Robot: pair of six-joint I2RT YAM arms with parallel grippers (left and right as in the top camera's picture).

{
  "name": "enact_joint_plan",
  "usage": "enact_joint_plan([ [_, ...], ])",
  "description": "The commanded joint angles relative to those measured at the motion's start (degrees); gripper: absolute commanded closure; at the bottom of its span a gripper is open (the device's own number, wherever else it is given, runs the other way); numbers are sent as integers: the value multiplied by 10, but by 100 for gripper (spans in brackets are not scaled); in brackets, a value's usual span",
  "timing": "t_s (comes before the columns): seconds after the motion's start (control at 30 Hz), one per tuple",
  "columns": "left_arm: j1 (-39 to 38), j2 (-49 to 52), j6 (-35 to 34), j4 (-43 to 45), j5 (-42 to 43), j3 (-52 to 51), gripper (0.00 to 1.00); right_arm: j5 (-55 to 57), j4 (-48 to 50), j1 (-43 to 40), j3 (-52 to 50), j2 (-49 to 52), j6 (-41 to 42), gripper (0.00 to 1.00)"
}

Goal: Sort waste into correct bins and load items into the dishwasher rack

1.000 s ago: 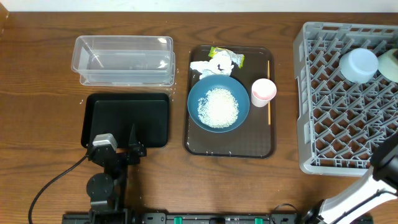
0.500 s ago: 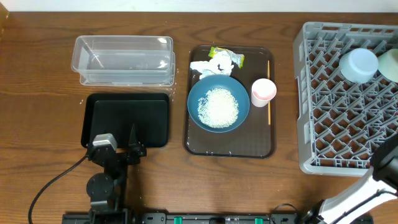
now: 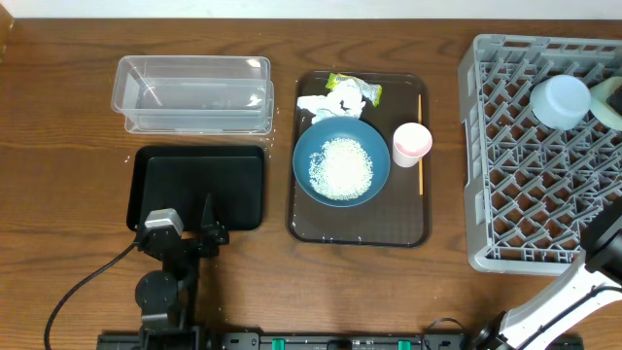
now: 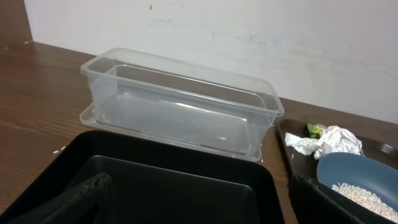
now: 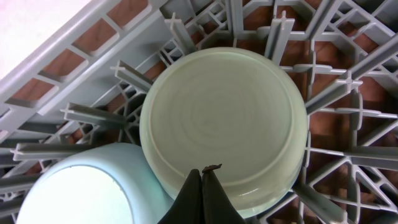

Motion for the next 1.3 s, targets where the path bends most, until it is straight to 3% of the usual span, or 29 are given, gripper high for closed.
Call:
enact_joint_plan([
  [0.0,1,0,10,-20,8,-9,8,6,-8,4,1,-2,-23,99],
  [0.3,1,0,10,-20,8,-9,8,-2,-19,5,0,-7,-22,99],
  [0.6,1,0,10,-20,8,-9,8,-125,-10,11,0,-56,-19,99],
  [0.77,1,0,10,-20,8,-9,8,-138,-4,45,0,-75,-18,99],
  [1.27,1,0,10,-20,8,-9,8,71,-29,155,0,-28,-14,99],
])
